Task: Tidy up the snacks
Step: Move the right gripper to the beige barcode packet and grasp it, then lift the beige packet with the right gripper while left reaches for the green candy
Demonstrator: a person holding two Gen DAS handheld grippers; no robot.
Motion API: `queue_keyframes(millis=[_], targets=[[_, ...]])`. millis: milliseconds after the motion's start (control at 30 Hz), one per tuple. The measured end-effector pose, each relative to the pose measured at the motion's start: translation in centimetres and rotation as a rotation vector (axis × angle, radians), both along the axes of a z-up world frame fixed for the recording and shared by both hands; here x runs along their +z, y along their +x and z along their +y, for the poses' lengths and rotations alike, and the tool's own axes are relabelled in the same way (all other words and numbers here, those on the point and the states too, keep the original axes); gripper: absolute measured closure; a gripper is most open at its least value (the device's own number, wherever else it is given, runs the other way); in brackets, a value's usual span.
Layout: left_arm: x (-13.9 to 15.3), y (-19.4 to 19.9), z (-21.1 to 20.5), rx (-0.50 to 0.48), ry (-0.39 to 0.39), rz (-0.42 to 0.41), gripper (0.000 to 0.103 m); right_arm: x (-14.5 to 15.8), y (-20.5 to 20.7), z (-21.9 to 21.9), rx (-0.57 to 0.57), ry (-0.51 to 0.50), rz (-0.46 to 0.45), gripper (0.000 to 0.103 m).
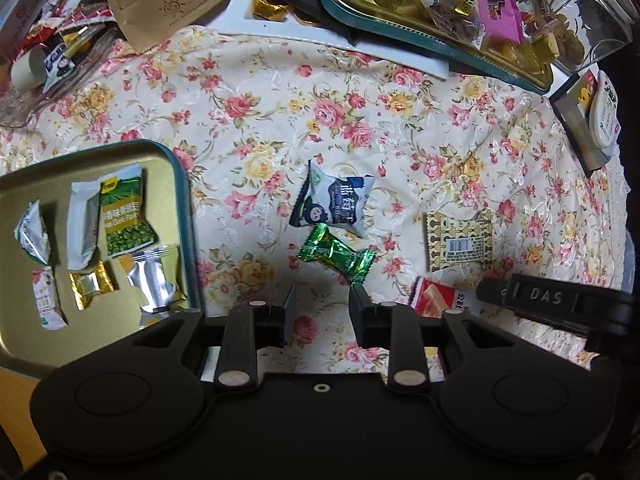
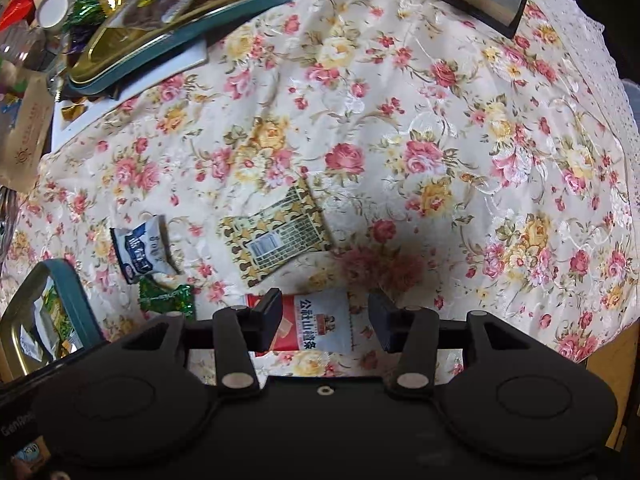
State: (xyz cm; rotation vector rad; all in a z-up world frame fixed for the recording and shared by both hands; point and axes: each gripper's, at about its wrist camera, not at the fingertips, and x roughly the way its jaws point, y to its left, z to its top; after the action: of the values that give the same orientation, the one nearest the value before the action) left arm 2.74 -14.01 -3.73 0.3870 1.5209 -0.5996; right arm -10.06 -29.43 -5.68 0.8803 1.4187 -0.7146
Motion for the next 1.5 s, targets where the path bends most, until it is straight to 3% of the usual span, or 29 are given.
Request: queue_keyframes(millis=[167, 500, 833, 1067, 1267, 1500], targets=[[-0.4, 0.2, -0.2, 0.022, -0.011, 0.034, 0.064, -1.0, -0.1, 0.2, 0.018, 0.022, 0.019, 0.053], [-0.5, 0.5, -0.1, 0.063, -0.019, 0.045, 0.064, -1.1, -0.6, -2.0, -0.151, 0.102, -0.092, 0.053], [-0.3, 0.6, 0.1, 0.075, -0.031, 0.051, 0.064, -2.8, 0.7, -2.5, -0.238, 0.189, -0.114, 0.053], [-0.2, 0.6, 0.5, 0.077, -0.038, 0.057, 0.064, -3.5, 2.3, -2.5, -0.25, 0.138, -0.122, 0.053], [-0.1, 0.8, 0.9, 0.085, -0.045, 0.066, 0.064, -2.8, 4.7, -2.3, -0.179, 0.045, -0.161, 0.053], [0.2, 1.5, 1.7, 0.113, -0.062, 0.066, 0.064, -2.8, 6.3, -0.9, -0.111, -0.027, -0.091, 0.053]])
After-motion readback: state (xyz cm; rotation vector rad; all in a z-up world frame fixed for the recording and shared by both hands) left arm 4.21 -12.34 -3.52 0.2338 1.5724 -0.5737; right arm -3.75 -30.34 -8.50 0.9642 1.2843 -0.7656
